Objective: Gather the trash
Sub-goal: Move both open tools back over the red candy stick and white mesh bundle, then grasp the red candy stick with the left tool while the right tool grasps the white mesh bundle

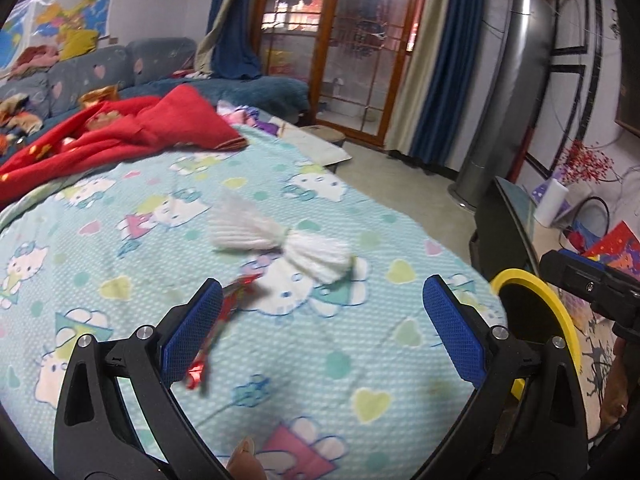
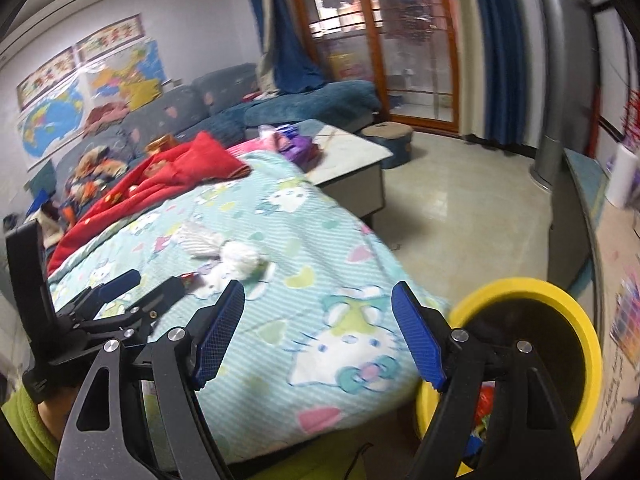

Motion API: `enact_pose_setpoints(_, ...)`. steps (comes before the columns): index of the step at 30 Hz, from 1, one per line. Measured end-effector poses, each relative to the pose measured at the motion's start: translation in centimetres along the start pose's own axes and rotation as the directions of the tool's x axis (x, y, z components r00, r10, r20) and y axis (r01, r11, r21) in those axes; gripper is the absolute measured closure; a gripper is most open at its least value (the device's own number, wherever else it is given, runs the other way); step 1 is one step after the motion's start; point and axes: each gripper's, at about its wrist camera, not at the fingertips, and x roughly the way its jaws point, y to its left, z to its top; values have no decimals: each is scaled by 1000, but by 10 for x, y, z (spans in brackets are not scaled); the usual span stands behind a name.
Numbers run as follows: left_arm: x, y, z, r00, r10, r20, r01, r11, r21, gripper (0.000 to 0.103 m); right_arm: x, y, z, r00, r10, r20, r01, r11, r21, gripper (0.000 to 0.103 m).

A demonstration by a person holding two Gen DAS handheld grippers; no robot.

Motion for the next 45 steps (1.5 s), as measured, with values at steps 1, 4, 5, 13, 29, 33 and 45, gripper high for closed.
enact_pose_setpoints(1, 2, 6, -1, 1000, 13, -12, -13, 1000, -8, 11, 4, 4, 1, 1000, 4, -6, -4, 1000, -12, 29)
enact_pose_setpoints(4, 6, 22, -3, 999, 32, -42, -33, 999, -33, 11, 18, 19, 4, 1000, 18, -25, -19, 998, -64, 29)
enact_pose_setpoints(5, 7, 28, -4, 998, 40, -53, -42, 998, -41, 11, 23, 23, 4, 999, 23, -34, -25, 997, -73, 29)
enact_pose_setpoints(13, 24, 63, -14, 989, 34, -144, -52, 991, -123, 11, 70, 47, 13, 992, 63, -111, -76, 990, -116, 30)
enact_pose_setpoints(29, 42, 78, -25, 975, -31, -220, -14, 980, -198, 44, 152, 65, 17, 968, 77, -238, -110, 986, -127, 56)
enact_pose_setpoints(33, 43, 76, -26, 974, -36, -223, -7, 981, -191, 58, 164, 63, 15, 961, 94, -261, -121, 989, -87, 77)
enact_pose_setpoints(45, 48, 74, -26, 968, -72, -240, 26, 981, -190, 88, 139, 42, -6, 968, 105, -228, -114, 993, -25, 95)
